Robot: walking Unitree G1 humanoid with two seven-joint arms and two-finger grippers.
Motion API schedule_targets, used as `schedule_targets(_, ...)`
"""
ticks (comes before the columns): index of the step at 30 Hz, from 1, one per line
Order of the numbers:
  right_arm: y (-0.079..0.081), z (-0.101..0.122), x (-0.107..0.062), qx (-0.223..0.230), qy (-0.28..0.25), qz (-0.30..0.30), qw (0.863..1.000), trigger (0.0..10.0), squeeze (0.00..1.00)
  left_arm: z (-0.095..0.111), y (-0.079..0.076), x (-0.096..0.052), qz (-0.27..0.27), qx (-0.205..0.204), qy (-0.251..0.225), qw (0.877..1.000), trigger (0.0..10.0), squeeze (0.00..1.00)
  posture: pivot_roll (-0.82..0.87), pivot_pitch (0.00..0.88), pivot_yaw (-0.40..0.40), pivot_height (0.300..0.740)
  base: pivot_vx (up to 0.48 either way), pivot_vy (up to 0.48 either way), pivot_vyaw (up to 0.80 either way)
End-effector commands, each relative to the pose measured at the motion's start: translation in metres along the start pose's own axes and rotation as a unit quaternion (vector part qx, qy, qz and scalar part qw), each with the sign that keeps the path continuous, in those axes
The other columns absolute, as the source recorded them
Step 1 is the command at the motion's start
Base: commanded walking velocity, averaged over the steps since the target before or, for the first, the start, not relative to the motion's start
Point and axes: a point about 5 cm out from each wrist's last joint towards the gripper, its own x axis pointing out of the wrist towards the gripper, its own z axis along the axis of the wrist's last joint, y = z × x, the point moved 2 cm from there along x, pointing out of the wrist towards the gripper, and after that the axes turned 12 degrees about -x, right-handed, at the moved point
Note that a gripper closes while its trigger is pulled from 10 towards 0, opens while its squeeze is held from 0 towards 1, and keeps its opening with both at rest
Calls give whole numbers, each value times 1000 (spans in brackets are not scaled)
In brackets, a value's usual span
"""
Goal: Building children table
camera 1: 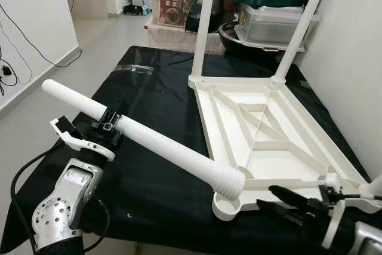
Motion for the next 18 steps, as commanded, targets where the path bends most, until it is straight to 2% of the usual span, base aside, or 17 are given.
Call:
schedule_targets(1, -18, 17, -4, -32, -16, -47, 998, 10000, 1000, -4, 1, 4, -1, 0, 14, 1000, 0, 0, 48, 0, -66, 740, 0, 0, 0)
schedule_targets(2, -27, 33, -1, -53, -32, -70, 996, 10000, 1000, -5, 2, 4, 2, 5, 16, 1000, 0, 0, 50, 0, -66, 740, 0, 0, 0)
schedule_targets(3, -35, 49, 1, -70, -49, -91, 992, 10000, 612, -5, 3, 4, 7, 12, 19, 1000, 0, 0, 50, 0, -66, 740, 0, 0, 0)
schedule_targets(4, -41, 69, 5, -89, -70, -103, 988, 10000, 0, -6, 4, 4, 11, 21, 22, 999, 0, 0, 50, 0, -66, 740, 0, 0, 0)
schedule_targets(8, -47, 112, 15, -114, -105, -108, 982, 10000, 0, -9, 3, 5, 12, 36, 28, 999, 0, 0, 56, 0, -71, 740, 0, 0, 0)
schedule_targets(10, -47, 119, 17, -116, -110, -106, 982, 10000, 0, -9, 2, 6, 11, 39, 29, 999, 0, 0, 56, 0, -71, 740, 0, 0, 0)
schedule_targets(11, -46, 128, 26, -121, -99, -100, 983, 10000, 0, -11, 2, 6, 10, 41, 34, 999, 0, 0, 56, 0, -75, 740, 0, 0, 0)
schedule_targets(15, -45, 134, 36, -128, -82, -96, 984, 10000, 0, -13, 2, 7, 9, 42, 39, 998, 0, 0, 56, 0, -75, 740, 0, 0, 0)
schedule_targets(17, -33, 125, 63, -84, -17, -60, 994, 10000, 0, -19, 1, 7, 5, 51, 56, 997, 0, 0, 55, 0, -83, 740, 0, 0, 0)
schedule_targets(18, -33, 125, 63, -84, -17, -60, 994, 10000, 0, -19, 1, 7, 5, 51, 56, 997, 0, 0, 55, 0, -83, 740, 0, 0, 0)
